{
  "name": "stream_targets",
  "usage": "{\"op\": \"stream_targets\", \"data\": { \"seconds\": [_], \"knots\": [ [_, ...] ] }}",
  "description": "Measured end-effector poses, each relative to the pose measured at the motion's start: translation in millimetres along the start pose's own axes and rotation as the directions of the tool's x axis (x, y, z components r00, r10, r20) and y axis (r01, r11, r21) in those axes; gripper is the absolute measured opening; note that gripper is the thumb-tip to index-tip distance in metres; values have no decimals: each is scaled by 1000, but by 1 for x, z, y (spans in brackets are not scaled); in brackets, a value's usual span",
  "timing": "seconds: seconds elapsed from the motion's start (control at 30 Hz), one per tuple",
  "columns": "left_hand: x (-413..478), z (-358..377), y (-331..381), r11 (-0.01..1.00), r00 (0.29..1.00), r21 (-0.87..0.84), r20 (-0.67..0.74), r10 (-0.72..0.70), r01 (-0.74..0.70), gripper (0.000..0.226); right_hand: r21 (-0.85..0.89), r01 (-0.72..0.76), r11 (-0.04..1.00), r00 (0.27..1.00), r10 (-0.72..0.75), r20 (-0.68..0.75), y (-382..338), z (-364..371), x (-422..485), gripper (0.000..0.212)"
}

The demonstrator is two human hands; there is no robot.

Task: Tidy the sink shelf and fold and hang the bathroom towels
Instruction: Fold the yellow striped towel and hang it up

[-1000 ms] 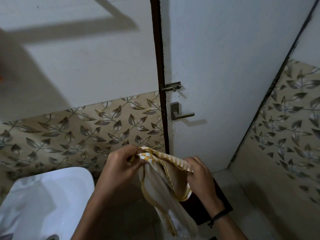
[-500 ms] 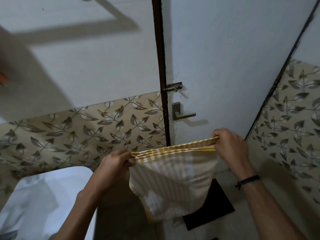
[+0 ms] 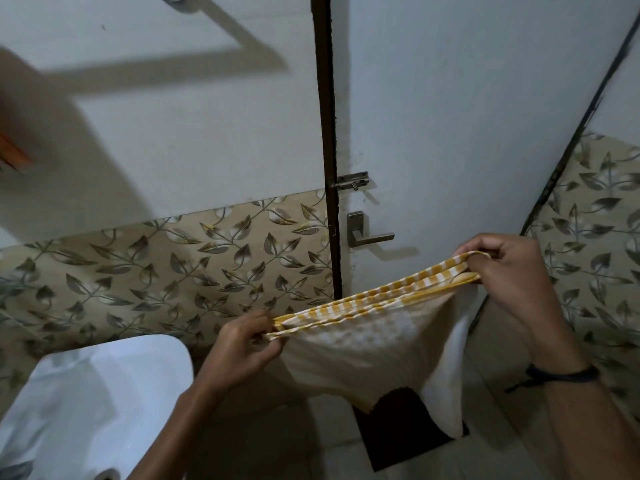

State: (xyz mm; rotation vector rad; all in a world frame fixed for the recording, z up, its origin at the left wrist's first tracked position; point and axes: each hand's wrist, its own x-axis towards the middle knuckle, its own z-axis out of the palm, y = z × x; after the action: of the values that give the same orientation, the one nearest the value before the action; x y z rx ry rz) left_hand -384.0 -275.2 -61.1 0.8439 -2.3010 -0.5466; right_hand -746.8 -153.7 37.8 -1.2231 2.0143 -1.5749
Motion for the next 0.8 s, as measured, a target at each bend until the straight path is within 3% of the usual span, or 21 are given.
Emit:
{"op": "stream_targets", "data": {
  "seconds": [0.2, 0.37, 0.5, 0.67, 0.8],
  "knots": [
    [-8, 35, 17, 964, 969, -141, -132, 208, -226, 6, 202, -31, 979, 978, 71, -195, -19, -7, 2, 42],
    [-15, 47, 31, 880, 875, 32, -99, 474, -474, 13, 199, -51, 979, 954, 107, -281, -29, -15, 8, 40],
    [-11, 51, 51, 745, 755, 163, -9, 656, -646, 17, 79, -41, 996, 952, 63, -301, -37, -23, 13, 36],
    [-9, 57, 63, 656, 689, 241, 86, 719, -715, 14, -74, -4, 997, 953, -19, -304, -45, -29, 18, 34],
    [-4, 55, 72, 684, 724, 266, 83, 685, -679, 21, -116, -11, 993, 954, -25, -299, -47, -35, 19, 37]
  ]
}}
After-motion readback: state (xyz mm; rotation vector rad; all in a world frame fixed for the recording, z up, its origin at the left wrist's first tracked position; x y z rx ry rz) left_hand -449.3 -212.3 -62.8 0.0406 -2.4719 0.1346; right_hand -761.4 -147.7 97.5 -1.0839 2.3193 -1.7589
